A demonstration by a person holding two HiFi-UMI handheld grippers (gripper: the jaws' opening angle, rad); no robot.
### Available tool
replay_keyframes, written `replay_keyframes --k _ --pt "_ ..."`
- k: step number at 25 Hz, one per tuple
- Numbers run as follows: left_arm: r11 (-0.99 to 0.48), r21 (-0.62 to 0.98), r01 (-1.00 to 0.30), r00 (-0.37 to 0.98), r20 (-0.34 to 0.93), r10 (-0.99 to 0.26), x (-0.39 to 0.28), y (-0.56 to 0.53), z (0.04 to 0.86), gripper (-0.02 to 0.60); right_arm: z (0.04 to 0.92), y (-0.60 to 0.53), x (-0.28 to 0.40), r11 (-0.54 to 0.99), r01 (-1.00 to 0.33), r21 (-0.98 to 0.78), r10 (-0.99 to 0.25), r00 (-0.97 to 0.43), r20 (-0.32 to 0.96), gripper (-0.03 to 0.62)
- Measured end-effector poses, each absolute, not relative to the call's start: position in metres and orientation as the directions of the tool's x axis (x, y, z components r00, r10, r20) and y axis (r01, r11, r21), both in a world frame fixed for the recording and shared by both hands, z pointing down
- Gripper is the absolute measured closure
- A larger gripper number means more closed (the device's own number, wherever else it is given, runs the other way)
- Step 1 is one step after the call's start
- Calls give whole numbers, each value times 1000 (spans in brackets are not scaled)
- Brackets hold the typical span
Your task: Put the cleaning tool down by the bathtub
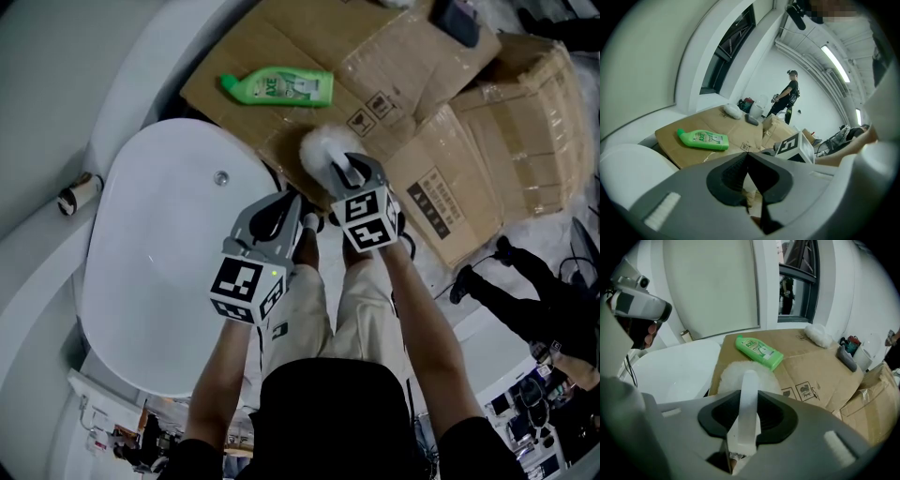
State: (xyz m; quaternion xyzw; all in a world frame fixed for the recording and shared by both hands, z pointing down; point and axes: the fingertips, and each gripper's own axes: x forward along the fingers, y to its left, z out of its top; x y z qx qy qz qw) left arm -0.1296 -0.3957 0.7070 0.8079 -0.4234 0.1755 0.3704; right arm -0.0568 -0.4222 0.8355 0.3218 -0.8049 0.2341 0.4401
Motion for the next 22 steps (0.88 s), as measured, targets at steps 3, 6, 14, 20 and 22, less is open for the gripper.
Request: replay_keyframes --k 3,6,14,20,22 --pt "-370 450 -813 582 601 -548 -129 -392 709 583 835 -423 -58 677 -730 -90 -325 -406 854 490" --pt "-375 448 -811 584 600 -546 -130 -390 708 583 836 -423 -57 668 -739 -88 -333 -403 852 490" --pt "-381 448 -809 588 589 -554 -133 -389 703 583 826 -426 -58 669 -741 -66 -353 -394 849 490" --pt "-391 447 -804 594 583 -555 -134 -387 694 583 809 -425 -59 668 -742 -54 -367 -393 843 490" --pt "-393 447 -804 595 580 -557 -135 -385 690 583 801 -423 -60 668 -742 -54 -371 -394 841 490"
